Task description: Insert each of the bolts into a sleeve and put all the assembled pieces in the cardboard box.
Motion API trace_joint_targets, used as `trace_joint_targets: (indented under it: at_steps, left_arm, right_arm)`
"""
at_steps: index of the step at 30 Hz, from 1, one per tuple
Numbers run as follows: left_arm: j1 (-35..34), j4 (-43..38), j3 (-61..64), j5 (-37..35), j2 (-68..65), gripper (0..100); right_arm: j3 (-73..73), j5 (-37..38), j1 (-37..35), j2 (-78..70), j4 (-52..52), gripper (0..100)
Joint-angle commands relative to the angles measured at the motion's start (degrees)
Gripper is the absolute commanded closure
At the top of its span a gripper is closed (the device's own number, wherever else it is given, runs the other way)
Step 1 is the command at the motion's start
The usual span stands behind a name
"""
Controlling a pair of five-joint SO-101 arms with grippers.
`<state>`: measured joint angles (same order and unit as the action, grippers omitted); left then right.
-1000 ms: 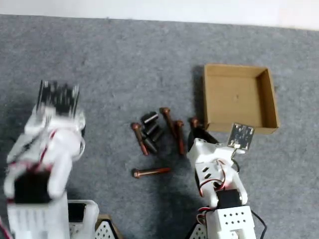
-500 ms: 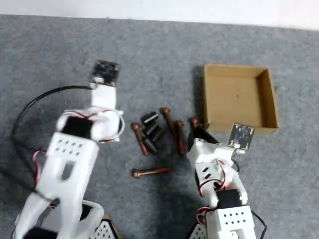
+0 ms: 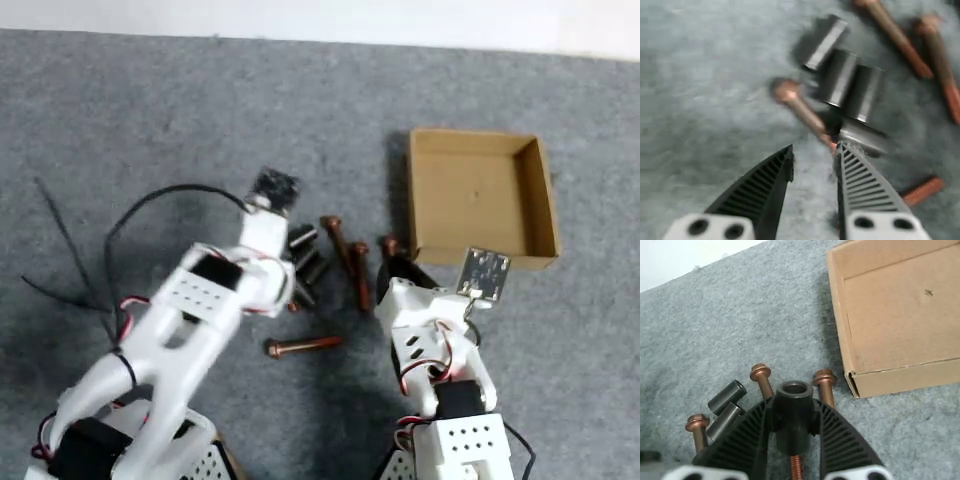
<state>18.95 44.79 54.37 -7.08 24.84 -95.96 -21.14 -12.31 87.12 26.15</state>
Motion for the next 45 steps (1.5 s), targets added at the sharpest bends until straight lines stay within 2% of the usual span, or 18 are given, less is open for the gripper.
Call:
trace_joint_targets:
  at_steps: [1,7,13,20,29,40,45]
  left_arm:
    - [3.12,-4.13,1.98,-0.18,0.22,86]
    - [0.92,-6.33,4.97,-0.62,0.13,86]
    - [-2.24,-9.41,5.05,-9.76,0.04,86]
    - [-1.71,-10.64,4.97,-9.93,-0.04,86]
    - [-1.71,-16.88,5.58,-10.02,-0.31,86]
    - [-1.63,-18.02,-0.84,-10.11,-16.84,86]
    - [-0.57,-17.67,-1.19,-10.11,-18.33,86]
  right_arm:
    - [-5.93,0.70,0.31,1.01,-0.04,98.8]
    - [-5.93,0.70,0.31,1.01,-0.04,98.8]
    - [-5.93,0.70,0.31,1.01,-0.04,98.8]
    - [-5.93,0.70,0.31,0.92,-0.04,98.8]
    - [-5.93,0.70,0.31,0.92,-0.04,98.8]
    - [-5.93,0.70,0.31,0.92,-0.04,98.8]
    - [-5.93,0.70,0.31,0.92,-0.04,98.8]
